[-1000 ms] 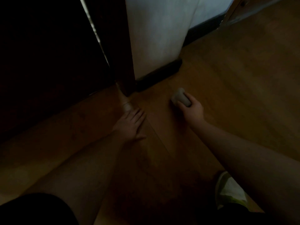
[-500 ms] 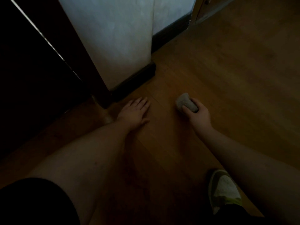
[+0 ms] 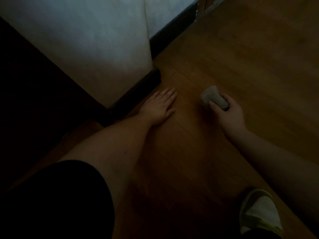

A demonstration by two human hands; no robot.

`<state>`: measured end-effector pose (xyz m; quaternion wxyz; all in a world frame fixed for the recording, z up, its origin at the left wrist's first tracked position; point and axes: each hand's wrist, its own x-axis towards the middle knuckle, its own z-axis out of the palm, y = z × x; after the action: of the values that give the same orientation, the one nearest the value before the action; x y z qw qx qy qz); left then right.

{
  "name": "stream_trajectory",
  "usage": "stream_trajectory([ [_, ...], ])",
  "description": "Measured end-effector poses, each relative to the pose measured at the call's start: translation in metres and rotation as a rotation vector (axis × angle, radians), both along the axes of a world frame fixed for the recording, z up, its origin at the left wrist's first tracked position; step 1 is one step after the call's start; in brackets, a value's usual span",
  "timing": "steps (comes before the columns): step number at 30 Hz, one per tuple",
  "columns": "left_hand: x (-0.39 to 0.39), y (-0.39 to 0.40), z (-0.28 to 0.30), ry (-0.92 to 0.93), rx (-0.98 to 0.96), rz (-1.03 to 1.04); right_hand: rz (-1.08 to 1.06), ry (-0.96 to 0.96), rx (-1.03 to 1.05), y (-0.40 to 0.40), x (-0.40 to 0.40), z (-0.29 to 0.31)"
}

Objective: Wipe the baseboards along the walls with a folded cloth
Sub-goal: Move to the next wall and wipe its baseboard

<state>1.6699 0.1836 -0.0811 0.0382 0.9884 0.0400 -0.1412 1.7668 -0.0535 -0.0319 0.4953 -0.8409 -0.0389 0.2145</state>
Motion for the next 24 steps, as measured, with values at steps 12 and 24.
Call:
stream_trajectory([
  [12, 0.035, 0.014, -0.027, -0.132, -0.038, -0.112, 0.083, -0.076, -0.034, 0.037, 0.059, -0.027],
  [24, 0.034, 0.016, -0.031, -0.137, -0.118, -0.135, 0.125, -0.208, 0.007, 0.174, 0.208, -0.031],
])
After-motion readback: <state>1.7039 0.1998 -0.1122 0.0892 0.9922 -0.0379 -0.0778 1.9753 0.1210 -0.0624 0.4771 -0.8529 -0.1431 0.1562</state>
